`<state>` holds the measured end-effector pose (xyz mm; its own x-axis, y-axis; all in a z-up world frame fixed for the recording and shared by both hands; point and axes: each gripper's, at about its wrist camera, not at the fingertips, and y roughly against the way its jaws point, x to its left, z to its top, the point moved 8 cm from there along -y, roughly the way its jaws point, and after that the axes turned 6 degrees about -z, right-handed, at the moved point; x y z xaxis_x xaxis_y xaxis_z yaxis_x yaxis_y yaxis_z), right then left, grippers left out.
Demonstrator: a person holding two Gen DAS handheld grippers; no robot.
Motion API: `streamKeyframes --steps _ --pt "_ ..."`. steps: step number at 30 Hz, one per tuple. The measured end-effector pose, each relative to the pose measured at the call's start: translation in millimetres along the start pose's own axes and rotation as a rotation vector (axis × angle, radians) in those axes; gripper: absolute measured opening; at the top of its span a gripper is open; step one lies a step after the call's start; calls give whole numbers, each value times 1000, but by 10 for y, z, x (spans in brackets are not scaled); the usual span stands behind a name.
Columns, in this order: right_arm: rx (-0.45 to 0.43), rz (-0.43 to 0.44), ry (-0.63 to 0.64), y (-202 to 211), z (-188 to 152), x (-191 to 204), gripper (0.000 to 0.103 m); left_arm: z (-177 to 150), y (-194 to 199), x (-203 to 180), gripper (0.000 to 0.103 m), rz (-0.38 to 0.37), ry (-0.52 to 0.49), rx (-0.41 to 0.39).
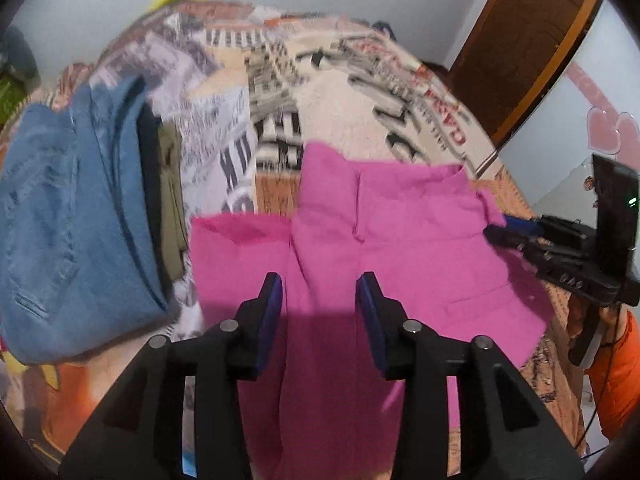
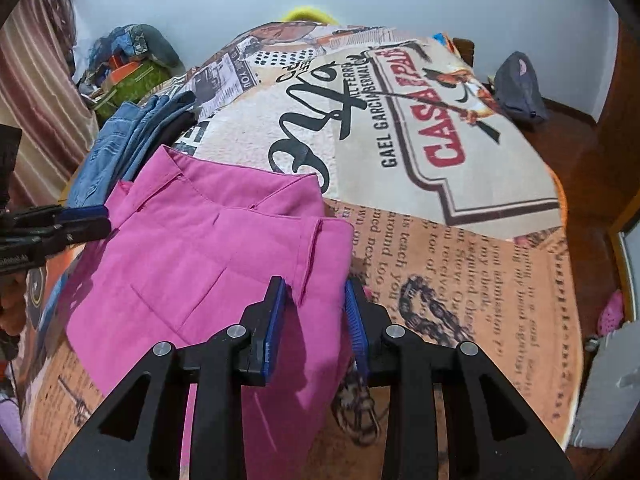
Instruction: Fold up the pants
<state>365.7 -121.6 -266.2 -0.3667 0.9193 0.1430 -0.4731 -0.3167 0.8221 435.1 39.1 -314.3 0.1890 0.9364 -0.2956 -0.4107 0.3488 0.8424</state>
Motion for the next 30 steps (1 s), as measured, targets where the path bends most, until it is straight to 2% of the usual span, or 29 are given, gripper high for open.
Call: streamKeyframes --steps 1,5,7,10,14,20,24,26,27,30 --pt "-3 9 -1 -14 5 6 27 -28 -49 29 41 -4 12 8" --pt "-37 25 8 10 37 22 14 -61 -79 114 42 -60 70 -10" --pt "-79 19 32 101 93 71 11 -68 -78 129 42 -72 87 -15" --pt "-150 12 74 267 239 177 8 -75 -61 103 40 -46 69 -26" --pt "-195 6 110 334 433 280 8 -60 -19 58 39 -11 34 -42" --pt "-150 -30 105 6 530 211 8 37 41 49 39 18 -4 -70" --pt "-106 -35 89 -195 488 154 8 123 26 98 39 30 9 -90" --pt "-87 -49 114 -278 445 178 9 136 -20 124 23 29 13 -81" --pt "-82 -58 127 -302 432 189 10 126 -48 123 19 7 21 -68" --pt "-74 -59 137 -311 425 189 13 112 -2 125 17 17 28 -87"
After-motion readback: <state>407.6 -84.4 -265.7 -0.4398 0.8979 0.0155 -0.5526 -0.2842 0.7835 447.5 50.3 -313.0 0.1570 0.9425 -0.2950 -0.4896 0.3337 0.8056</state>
